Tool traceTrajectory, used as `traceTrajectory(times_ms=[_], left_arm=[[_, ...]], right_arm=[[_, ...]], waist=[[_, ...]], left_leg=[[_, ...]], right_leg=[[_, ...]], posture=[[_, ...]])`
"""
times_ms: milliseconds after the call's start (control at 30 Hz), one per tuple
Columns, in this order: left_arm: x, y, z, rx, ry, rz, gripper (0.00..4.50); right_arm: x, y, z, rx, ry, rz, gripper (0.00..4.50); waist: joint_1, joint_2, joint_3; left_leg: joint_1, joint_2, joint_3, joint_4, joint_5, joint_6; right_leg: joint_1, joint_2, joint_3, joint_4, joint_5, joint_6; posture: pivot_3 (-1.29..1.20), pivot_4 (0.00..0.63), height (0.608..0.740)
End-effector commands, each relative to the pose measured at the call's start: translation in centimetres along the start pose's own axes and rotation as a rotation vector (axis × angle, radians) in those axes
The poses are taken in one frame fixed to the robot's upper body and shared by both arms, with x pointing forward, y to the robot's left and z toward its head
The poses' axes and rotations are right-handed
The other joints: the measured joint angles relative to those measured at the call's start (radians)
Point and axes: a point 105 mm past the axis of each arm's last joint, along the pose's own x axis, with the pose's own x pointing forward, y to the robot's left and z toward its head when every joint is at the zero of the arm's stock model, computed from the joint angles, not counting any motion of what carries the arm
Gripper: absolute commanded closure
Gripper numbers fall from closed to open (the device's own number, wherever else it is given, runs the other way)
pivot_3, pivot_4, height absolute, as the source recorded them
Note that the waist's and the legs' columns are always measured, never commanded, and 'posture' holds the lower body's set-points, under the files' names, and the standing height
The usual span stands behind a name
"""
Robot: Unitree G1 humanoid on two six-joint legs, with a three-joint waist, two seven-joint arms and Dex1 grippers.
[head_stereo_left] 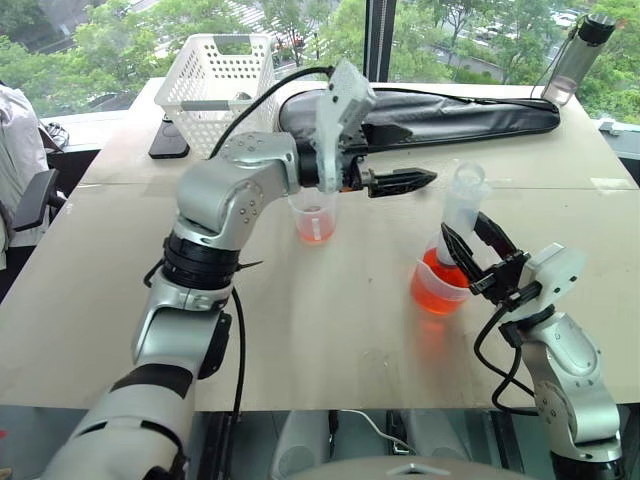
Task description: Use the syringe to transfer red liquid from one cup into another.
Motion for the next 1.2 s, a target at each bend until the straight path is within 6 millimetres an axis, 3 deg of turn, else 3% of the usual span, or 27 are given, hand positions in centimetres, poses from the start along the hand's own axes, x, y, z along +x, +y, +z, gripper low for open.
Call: traceTrajectory(times_ms=[33, 633, 967, 1200], left_arm=[[0.4, -0.5, 1.7, 0.063, -0.035, -0.031, 0.0], [3.4, -1.6, 1.2, 0.299, -0.028, -0.033, 0.0], [4.0, -2.0, 1.1, 0.351, -0.044, -0.05, 4.47], [4.3, -2.6, 1.5, 0.356, -0.08, -0.08, 4.5]], right_arm=[[0.0, 0.2, 0.9, -0.031, -0.029, 0.001, 3.1], [0.3, 0.3, 1.0, -0.037, -0.02, -0.011, 3.1], [0.5, 0.6, 1.2, -0.013, -0.033, -0.028, 3.1], [0.5, 0.7, 0.9, 0.002, -0.016, -0.028, 3.1]], waist=[[0.0, 0.0, 0.0], [-0.002, 0.0, 0.0], [-0.001, 0.0, 0.0], [0.0, 0.0, 0.0]], left_leg=[[0.0, 0.0, 0.0, 0.0, 0.0, 0.0], [0.0, 0.0, 0.0, 0.0, 0.0, 0.0], [0.0, 0.0, 0.0, 0.001, 0.0, 0.0], [0.0, 0.0, 0.0, 0.001, 0.0, 0.0]], right_leg=[[0.0, 0.0, 0.0, 0.0, 0.0, 0.0], [0.0, 0.0, 0.001, 0.0, 0.0, 0.0], [0.0, 0.0, 0.001, 0.001, 0.0, 0.0], [0.0, 0.001, 0.001, 0.001, 0.0, 0.0]], posture=[[0.0, 0.15, 0.724], [0.0, 0.15, 0.724], [0.0, 0.15, 0.724], [0.0, 0.15, 0.724]])
